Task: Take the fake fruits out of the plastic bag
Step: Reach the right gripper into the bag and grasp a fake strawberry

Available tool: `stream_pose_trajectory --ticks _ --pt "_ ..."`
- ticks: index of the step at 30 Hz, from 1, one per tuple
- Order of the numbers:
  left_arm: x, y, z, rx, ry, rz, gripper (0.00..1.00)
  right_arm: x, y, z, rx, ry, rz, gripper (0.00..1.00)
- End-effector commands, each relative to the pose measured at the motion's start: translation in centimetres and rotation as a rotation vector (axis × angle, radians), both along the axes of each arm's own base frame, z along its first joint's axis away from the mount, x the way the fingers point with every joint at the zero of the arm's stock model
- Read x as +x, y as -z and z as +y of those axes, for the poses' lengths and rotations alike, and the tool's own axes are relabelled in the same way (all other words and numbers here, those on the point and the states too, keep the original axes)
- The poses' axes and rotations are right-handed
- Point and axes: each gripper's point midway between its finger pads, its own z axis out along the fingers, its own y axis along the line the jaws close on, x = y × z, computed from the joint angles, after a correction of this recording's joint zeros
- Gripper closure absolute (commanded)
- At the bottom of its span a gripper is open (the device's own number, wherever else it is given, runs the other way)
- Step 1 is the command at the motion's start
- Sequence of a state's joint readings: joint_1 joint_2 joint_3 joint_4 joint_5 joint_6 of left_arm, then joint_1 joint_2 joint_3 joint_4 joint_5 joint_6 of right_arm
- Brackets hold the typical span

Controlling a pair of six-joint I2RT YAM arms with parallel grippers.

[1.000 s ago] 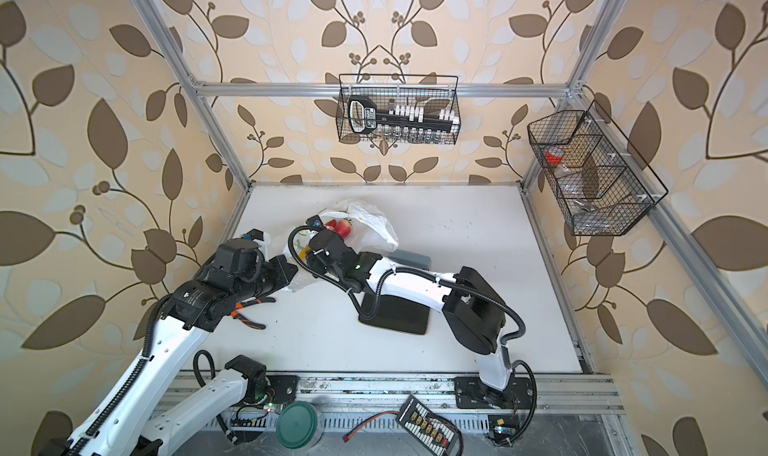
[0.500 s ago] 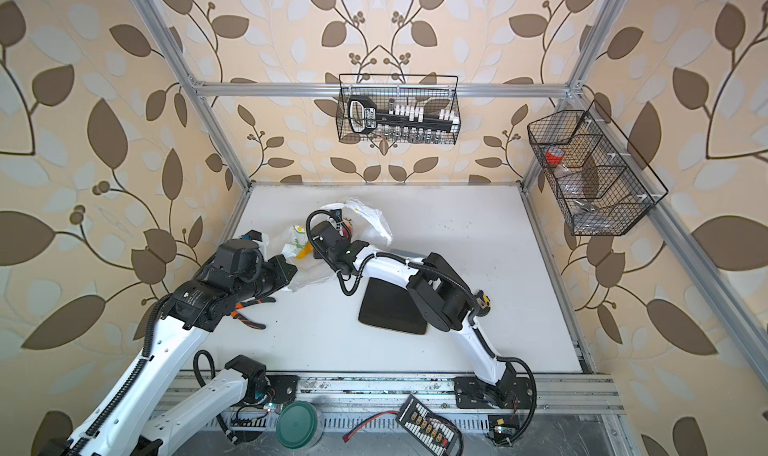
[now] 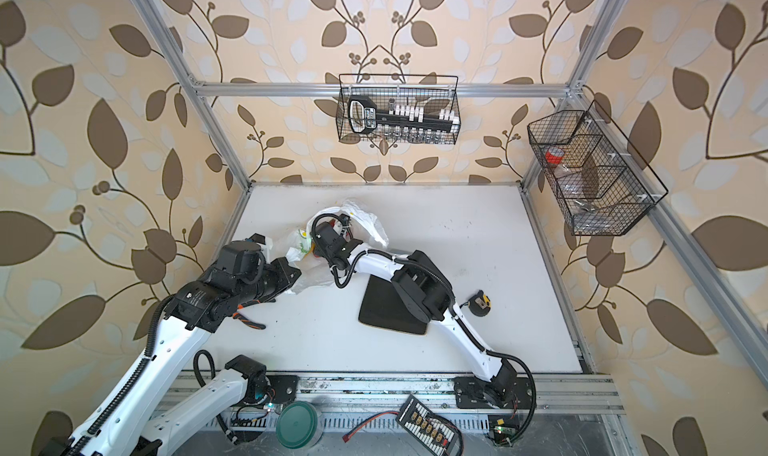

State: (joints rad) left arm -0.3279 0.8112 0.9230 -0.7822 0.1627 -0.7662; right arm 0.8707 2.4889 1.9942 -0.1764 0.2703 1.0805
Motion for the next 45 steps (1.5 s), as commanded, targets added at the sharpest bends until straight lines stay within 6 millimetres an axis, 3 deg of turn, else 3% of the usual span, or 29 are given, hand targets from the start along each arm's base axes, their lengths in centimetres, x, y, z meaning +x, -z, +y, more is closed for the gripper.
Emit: stream_pose_trajectory --ticks 1,9,14,18,25,36,45 --pt "-0.6 0.3 -0.7 -0.028 0.03 0.015 1.0 0.7 1.1 0.3 0.04 0.037 0.036 0.37" --pt "-1.0 0.7 -0.9 -0.023 0.047 0.03 1.0 1.8 4.0 0.2 0.025 0.059 0.067 0.35" --pt "-1.0 0.6 -0.6 -0.015 0.034 0.024 1.0 1.7 4.5 -0.2 0.007 0.06 0.08 0.5" --pt "-0.8 0.4 -0.2 -0.003 0.009 0.011 1.0 1.8 2.5 -0.4 0.013 0.046 0.048 0.61" --pt "-0.6 0.4 1.1 0.03 -0.061 0.007 0.95 1.0 -2.2 -0.4 0.034 -0.035 -0.027 0.68" --pt "-0.7 2.0 1.6 0.022 -0.109 0.028 0.97 -3.3 -6.9 -2.9 -0.106 -0.281 -0.119 0.7" --pt "0.0 1.8 1.2 0.007 -0.102 0.002 0.98 -8.5 -12.8 -3.3 -0.108 -0.523 -0.2 0.69"
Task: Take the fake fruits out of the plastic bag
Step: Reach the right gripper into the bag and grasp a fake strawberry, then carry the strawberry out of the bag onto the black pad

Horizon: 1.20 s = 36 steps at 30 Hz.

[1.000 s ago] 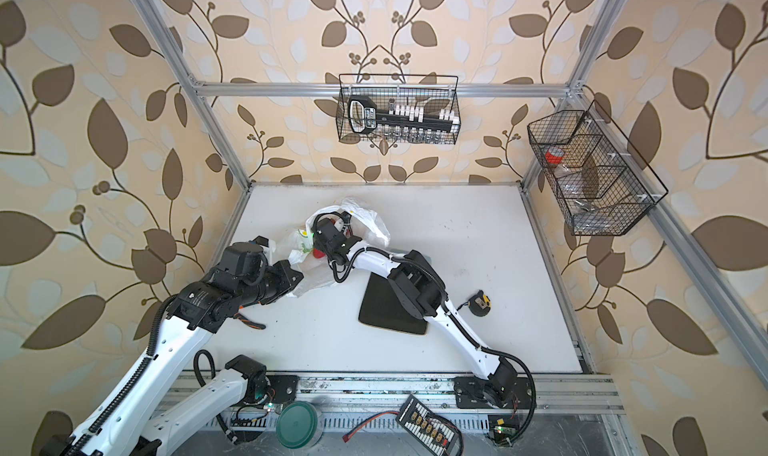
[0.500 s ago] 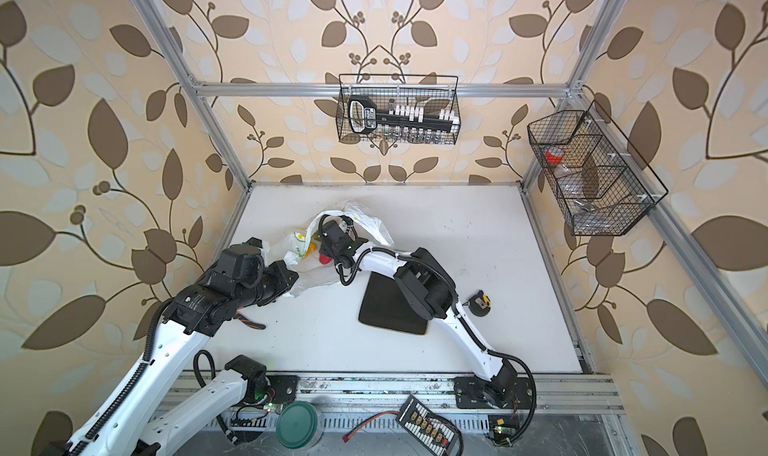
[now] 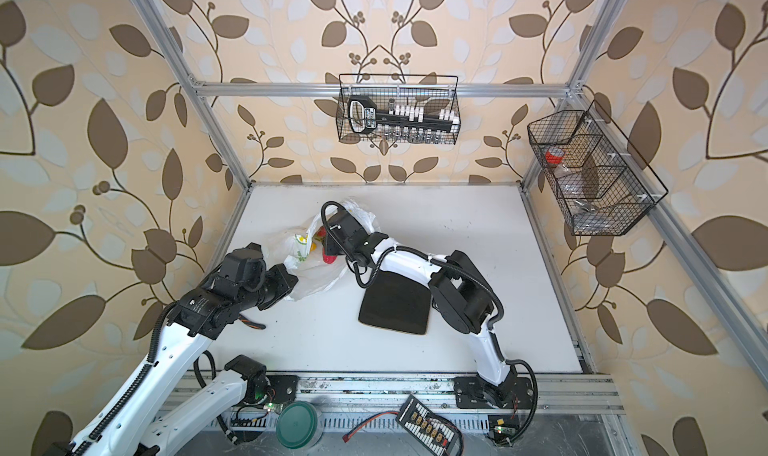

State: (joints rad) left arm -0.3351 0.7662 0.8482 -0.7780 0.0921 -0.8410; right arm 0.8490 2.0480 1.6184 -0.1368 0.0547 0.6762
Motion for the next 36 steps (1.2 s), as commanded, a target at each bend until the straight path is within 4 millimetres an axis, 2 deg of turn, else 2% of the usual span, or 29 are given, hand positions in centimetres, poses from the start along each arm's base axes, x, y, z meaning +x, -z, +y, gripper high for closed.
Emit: stream_pose_trajectory --ticks 1,6,11,15,17,21,24,31,36 --pt "0.6 -0.4 -0.1 0.002 -0.006 -0.037 0.98 -3.2 -2.7 -0.1 -0.027 -0.152 -0.046 0.69" --pt "1.0 -0.8 -0.4 0.002 0.01 -0.051 0.98 -7.9 -5.0 -1.4 -0.07 -0.305 -0.112 0.68" --pt "1.2 -0.9 -0.5 0.004 0.013 -0.054 0.98 -13.6 -5.9 -3.3 -0.123 -0.441 -0.182 0.68" --pt "1.4 -1.1 -0.5 0.004 0.009 -0.063 0.98 -17.1 -4.5 -5.7 -0.199 -0.49 -0.219 0.67" --pt "1.4 -1.0 -0.4 0.008 0.006 -0.063 0.98 -17.9 -2.8 -7.5 -0.23 -0.472 -0.194 0.67" --pt "1.5 -1.1 -0.4 0.008 0.006 -0.063 0.99 -18.7 0.7 -10.9 -0.296 -0.41 -0.147 0.67" --pt "1.5 -1.0 -0.4 0.008 0.008 -0.062 0.99 -18.4 2.6 -12.2 -0.321 -0.352 -0.135 0.68" --pt "1.2 -1.2 -0.2 0.02 0.01 -0.062 0.99 -15.6 6.2 -13.4 -0.362 -0.188 -0.076 0.68" --pt "1.1 -1.2 0.0 0.037 0.011 -0.058 0.99 -14.2 8.1 -12.7 -0.367 -0.165 -0.063 0.68"
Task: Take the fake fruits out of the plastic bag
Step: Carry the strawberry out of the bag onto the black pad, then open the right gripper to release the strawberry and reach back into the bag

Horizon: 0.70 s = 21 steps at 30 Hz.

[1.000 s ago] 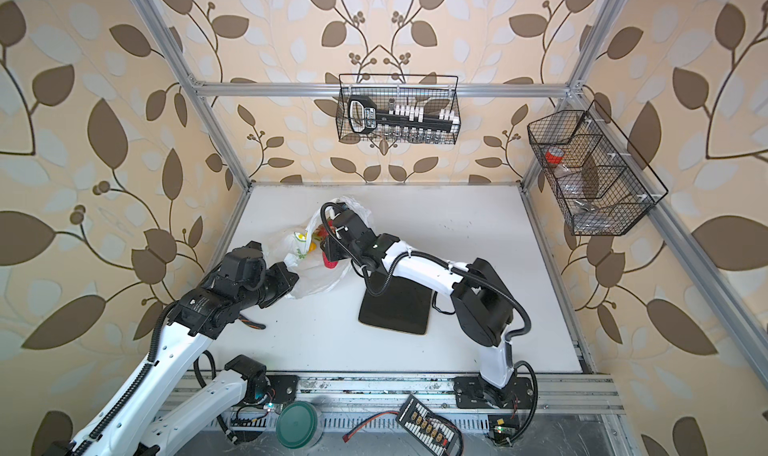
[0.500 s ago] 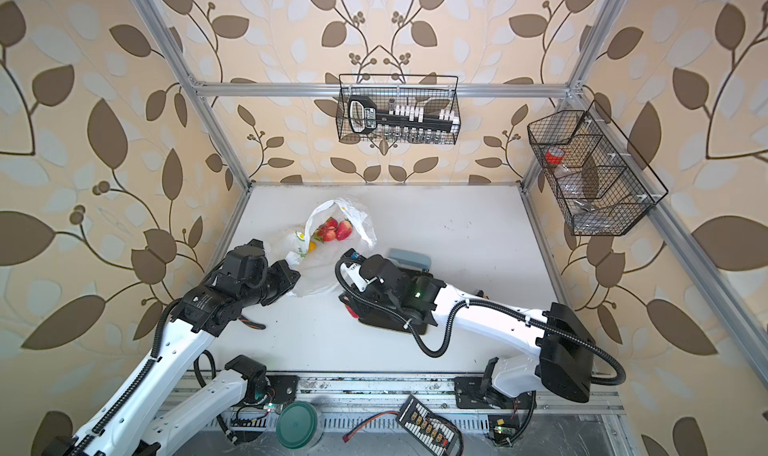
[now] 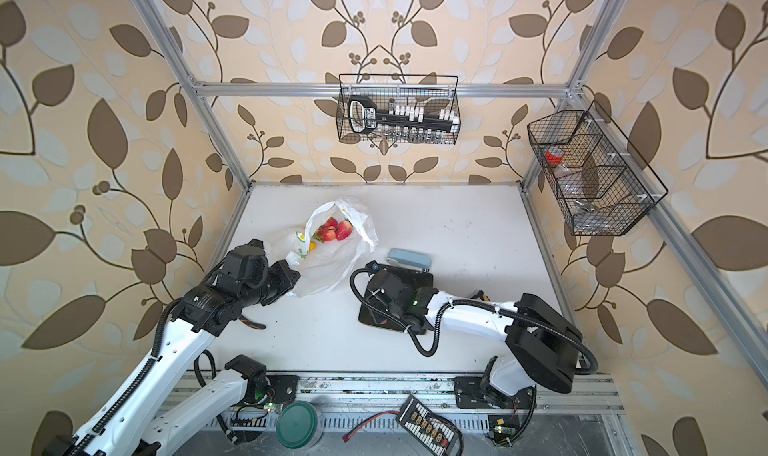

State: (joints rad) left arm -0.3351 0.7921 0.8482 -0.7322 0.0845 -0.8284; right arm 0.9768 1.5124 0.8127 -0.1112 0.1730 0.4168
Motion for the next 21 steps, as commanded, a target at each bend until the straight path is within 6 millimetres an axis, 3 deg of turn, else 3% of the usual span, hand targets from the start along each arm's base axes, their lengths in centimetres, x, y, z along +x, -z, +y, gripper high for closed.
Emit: stream_pose_trajectory --ticks 1,8,13,15,21 --pt "0.1 -0.9 0.2 0.033 0.009 -0.028 1.0 1.4 0.6 0.4 0.016 0.045 -0.021 0.68" --pt "0.0 -1.3 0.4 0.053 0.018 -0.03 1.0 2.2 2.6 0.7 -0.006 0.035 -0.001 0.65" --pt "0.0 -1.4 0.4 0.052 0.018 -0.035 1.0 2.0 3.1 0.7 -0.013 0.025 0.008 0.48" --pt "-0.1 -1.4 0.4 0.05 0.016 -0.038 1.0 1.9 2.7 0.6 -0.007 0.023 0.002 0.4" --pt "-0.2 -1.5 0.4 0.05 0.016 -0.042 1.0 0.9 -0.5 0.0 0.025 -0.028 -0.047 0.3"
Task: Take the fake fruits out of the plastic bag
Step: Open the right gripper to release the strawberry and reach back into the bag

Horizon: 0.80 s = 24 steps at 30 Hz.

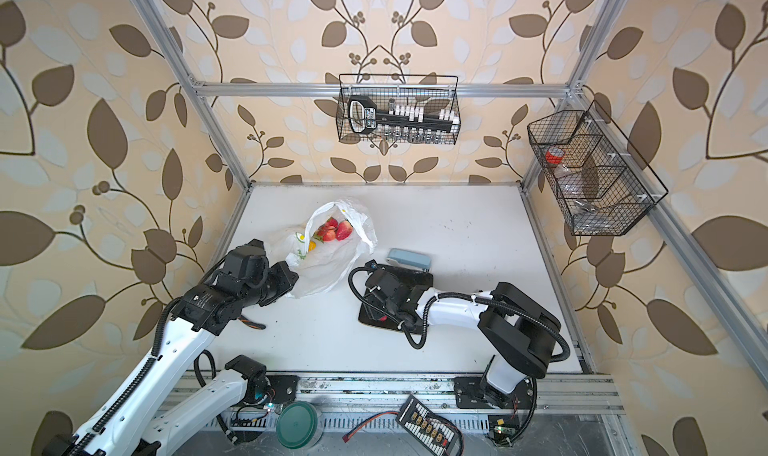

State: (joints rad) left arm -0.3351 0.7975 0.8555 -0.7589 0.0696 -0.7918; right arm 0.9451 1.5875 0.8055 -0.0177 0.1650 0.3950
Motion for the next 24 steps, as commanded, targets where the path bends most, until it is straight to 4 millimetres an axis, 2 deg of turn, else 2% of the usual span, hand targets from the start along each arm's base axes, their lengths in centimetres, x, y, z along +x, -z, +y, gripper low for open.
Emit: stream_pose_trajectory --ticks 1,9,11,13,15,18,21,24 --pt "0.1 -1.8 0.1 0.007 0.002 -0.052 1.0 -1.1 -2.9 -0.3 0.031 -0.059 -0.054 0.3" --pt "0.1 -1.6 -0.1 -0.009 0.002 -0.054 1.0 -6.9 -10.2 2.0 0.146 -0.391 -0.269 0.37" --pt "0.1 -1.6 -0.1 -0.008 0.004 -0.052 1.0 -7.8 -12.1 2.9 0.197 -0.445 -0.315 0.39" --pt "0.1 -1.6 -0.1 -0.008 0.004 -0.05 1.0 -7.9 -14.4 4.0 0.255 -0.465 -0.353 0.4" --pt "0.0 -1.5 -0.1 -0.009 0.005 -0.046 1.0 -7.2 -16.7 5.3 0.309 -0.452 -0.394 0.41" --pt "-0.1 -1.5 -0.1 -0.011 0.002 -0.041 1.0 -5.0 -18.4 7.4 0.331 -0.385 -0.431 0.43" --pt "-0.1 -1.5 -0.2 -0.011 0.007 -0.039 1.0 -2.2 -18.3 9.7 0.326 -0.285 -0.426 0.45" --pt "-0.1 -1.6 -0.1 -0.009 0.006 -0.038 1.0 0.4 -17.1 11.9 0.306 -0.185 -0.393 0.46"
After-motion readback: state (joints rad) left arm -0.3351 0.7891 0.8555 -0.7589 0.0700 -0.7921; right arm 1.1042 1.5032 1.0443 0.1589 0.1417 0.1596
